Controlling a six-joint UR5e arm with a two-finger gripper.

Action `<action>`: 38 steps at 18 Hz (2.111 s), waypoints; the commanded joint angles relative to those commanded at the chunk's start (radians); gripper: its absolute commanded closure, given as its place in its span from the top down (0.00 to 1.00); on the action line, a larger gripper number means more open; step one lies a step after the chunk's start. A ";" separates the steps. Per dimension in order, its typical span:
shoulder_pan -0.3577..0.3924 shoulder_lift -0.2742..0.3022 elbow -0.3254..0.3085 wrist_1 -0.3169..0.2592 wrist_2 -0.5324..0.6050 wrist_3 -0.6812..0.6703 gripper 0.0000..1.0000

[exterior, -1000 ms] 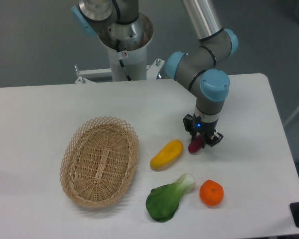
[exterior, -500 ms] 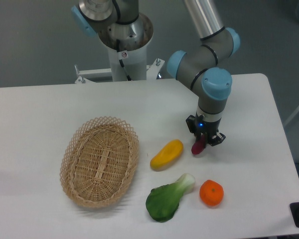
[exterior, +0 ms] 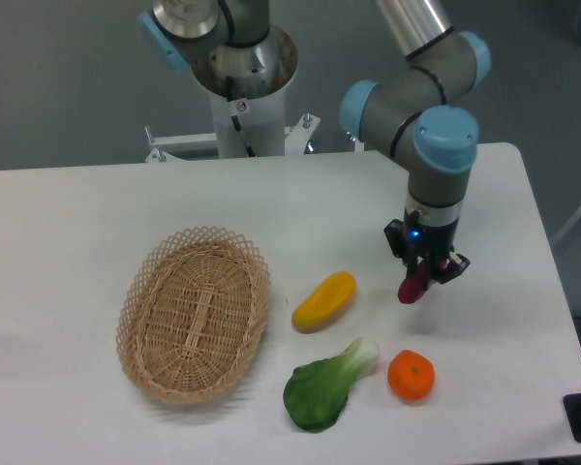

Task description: Pick up the sweet potato from the table

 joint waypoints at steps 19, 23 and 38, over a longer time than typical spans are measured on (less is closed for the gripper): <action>-0.043 0.077 0.060 0.006 -0.198 -0.264 0.30; -0.043 0.075 0.062 0.006 -0.198 -0.264 0.30; -0.043 0.075 0.065 0.004 -0.197 -0.262 0.30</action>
